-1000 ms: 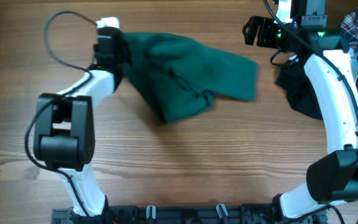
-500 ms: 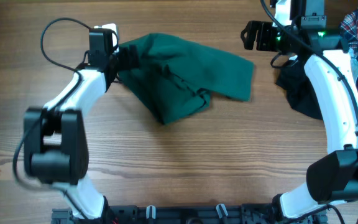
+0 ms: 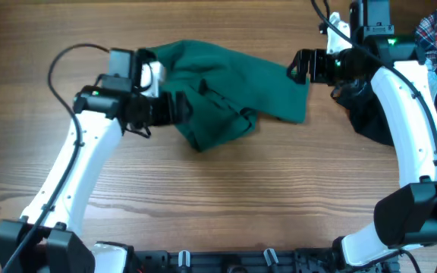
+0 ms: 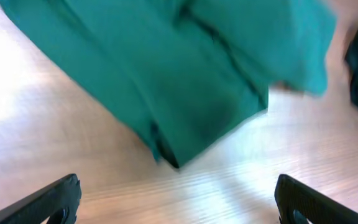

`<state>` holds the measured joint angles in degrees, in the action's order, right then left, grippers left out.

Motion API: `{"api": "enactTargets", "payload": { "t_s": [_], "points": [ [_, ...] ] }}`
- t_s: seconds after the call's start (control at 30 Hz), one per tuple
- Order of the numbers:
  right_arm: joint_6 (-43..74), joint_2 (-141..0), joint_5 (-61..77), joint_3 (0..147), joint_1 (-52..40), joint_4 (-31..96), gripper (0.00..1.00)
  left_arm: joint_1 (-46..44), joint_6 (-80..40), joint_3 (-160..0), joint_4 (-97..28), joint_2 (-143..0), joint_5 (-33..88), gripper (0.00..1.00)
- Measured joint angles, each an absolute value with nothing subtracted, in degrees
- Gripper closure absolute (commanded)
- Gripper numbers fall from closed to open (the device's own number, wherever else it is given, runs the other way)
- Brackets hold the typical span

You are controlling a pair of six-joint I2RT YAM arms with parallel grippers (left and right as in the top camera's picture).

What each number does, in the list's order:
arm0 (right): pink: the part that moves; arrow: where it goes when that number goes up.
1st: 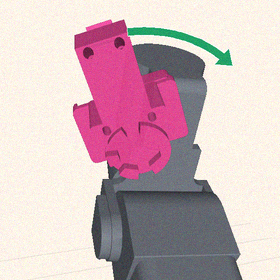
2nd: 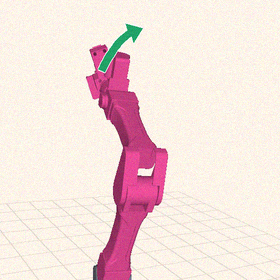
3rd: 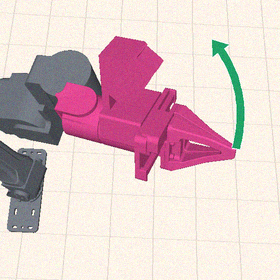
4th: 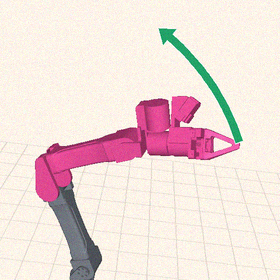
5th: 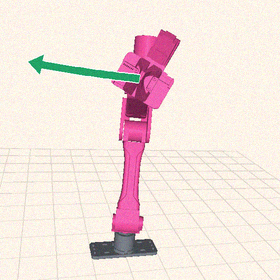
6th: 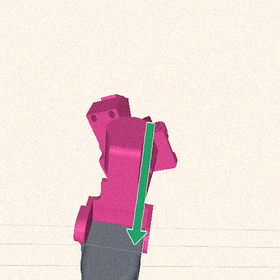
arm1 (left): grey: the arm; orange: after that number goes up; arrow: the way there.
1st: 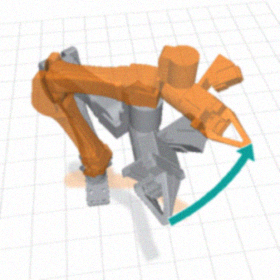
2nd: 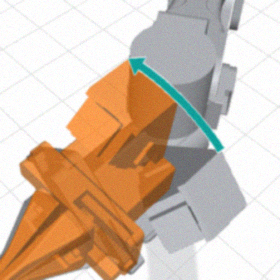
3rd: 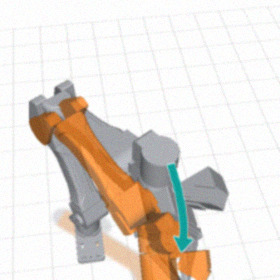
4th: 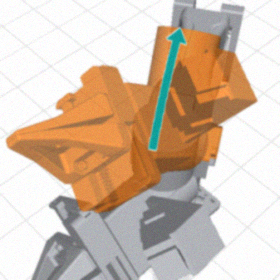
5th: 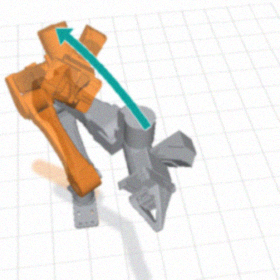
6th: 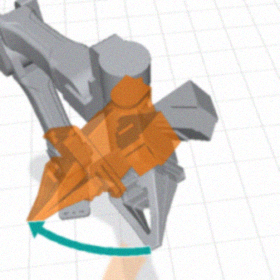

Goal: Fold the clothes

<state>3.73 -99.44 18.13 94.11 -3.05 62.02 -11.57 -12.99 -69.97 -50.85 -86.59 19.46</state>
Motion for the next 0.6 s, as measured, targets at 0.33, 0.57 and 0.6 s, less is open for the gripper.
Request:
{"api": "enactTargets", "payload": {
  "t_s": [0.33,0.57,0.6],
  "points": [
    [2.6,-99.4,18.4,94.1,-3.0,61.7,0.00,-15.4,-18.8,-69.7,-50.6,-92.8,19.2,0.02],
    [2.4,-99.4,18.7,89.4,-3.0,57.1,0.00,-15.4,-20.5,-69.5,-45.2,-103.5,18.9,0.04],
    [2.4,-99.5,18.7,88.7,-3.0,57.0,0.00,-15.4,-20.5,-69.4,-43.9,-104.6,18.9,0.04]
  ]
}}
